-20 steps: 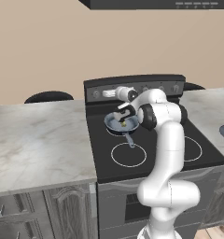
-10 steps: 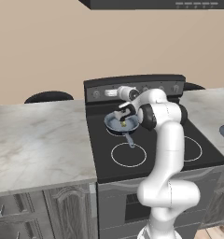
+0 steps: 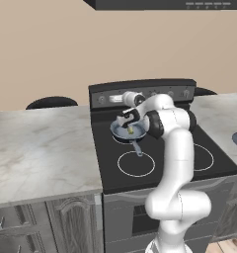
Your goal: Pick up the butter stick and place it in the pan. Then turn on the burner for the pan.
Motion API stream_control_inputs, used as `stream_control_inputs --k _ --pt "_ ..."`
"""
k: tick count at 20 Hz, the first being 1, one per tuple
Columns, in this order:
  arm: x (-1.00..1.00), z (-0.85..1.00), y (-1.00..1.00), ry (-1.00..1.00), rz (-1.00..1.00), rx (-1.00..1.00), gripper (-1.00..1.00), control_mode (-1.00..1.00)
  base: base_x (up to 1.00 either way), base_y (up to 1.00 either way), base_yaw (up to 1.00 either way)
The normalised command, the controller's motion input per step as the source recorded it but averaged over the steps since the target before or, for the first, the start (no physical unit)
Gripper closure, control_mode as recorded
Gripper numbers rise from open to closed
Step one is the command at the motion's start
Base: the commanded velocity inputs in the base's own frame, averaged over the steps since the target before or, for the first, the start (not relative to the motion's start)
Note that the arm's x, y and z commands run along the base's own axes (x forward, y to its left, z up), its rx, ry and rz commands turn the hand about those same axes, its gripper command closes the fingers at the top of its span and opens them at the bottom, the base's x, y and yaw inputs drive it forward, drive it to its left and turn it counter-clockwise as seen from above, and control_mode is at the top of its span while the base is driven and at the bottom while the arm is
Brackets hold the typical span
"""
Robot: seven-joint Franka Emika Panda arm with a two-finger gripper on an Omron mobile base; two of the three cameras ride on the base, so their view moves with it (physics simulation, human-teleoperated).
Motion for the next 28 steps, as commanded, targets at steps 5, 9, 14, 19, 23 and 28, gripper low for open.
stream_control_inputs --k 5,9,14,19,23,28 --pt "0.00 -0.04 0.11 0.00 0.00 0.00 -1.00 -1.00 0.00 0.00 0.00" --pt "0.00 0.00 0.04 0.00 0.00 0.00 -1.00 -1.00 0.00 0.00 0.00" --pt "0.00 -0.05 0.01 0.00 0.00 0.00 -1.00 -1.00 0.00 0.00 0.00" --pt "0.00 -0.02 0.00 0.00 0.00 0.00 -1.00 -1.00 0.00 0.00 0.00" --pt "0.00 -0.02 0.00 0.00 0.00 0.00 -1.00 -1.00 0.00 0.00 0.00" --pt "0.00 -0.03 -0.03 0.00 0.00 0.00 -1.00 -1.00 0.00 0.00 0.00"
